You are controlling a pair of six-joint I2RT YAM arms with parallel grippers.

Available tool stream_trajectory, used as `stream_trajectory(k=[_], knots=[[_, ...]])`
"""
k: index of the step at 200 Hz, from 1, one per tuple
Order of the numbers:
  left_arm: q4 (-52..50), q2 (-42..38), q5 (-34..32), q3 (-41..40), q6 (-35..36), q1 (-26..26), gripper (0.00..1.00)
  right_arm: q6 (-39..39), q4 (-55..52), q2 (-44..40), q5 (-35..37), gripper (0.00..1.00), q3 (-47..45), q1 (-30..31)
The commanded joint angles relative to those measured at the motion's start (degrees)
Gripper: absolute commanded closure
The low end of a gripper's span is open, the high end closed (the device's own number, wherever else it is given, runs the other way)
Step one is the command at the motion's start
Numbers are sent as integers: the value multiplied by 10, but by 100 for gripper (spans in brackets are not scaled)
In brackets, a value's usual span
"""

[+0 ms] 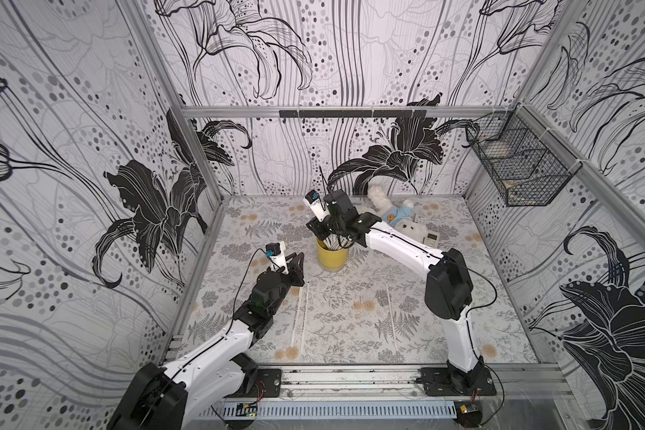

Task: Take the straws out of the storage container
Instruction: Pick up the straw from the container.

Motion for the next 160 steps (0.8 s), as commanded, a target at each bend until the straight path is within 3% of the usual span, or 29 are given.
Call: stream_trajectory(k=[1,54,160], knots=[[28,-4,9,-7,7,3,70,-13,-15,-1,24,72,13,9],[33,1,16,-6,10,3,70,-36,-4,-36,74,90,-15,21],[44,-7,63,0,20,3,71,-56,-6,-96,109,90,-10,31]])
